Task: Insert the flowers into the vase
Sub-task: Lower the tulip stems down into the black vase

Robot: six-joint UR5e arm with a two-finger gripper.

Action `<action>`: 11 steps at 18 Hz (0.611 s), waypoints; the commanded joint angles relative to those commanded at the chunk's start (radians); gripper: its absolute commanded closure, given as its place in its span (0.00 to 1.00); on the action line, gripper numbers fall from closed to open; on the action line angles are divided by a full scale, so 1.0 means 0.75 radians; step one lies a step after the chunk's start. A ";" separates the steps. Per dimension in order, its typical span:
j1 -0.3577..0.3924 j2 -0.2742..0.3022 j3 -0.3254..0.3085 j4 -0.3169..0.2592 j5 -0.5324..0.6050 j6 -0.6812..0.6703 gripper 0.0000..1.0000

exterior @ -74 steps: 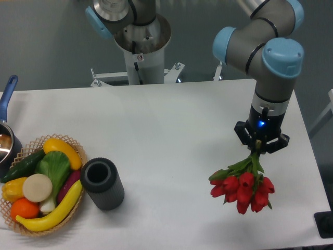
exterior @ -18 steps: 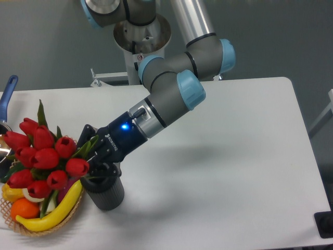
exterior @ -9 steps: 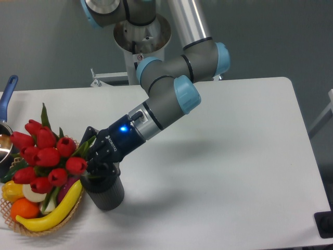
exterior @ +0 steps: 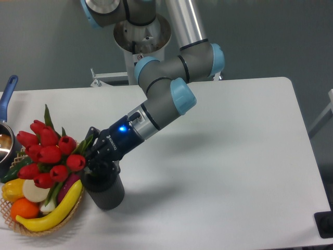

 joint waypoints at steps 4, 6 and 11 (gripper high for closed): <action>0.012 0.000 -0.010 0.000 0.014 0.000 0.82; 0.024 0.004 -0.027 0.000 0.014 0.002 0.79; 0.053 0.012 -0.065 0.000 0.014 0.018 0.59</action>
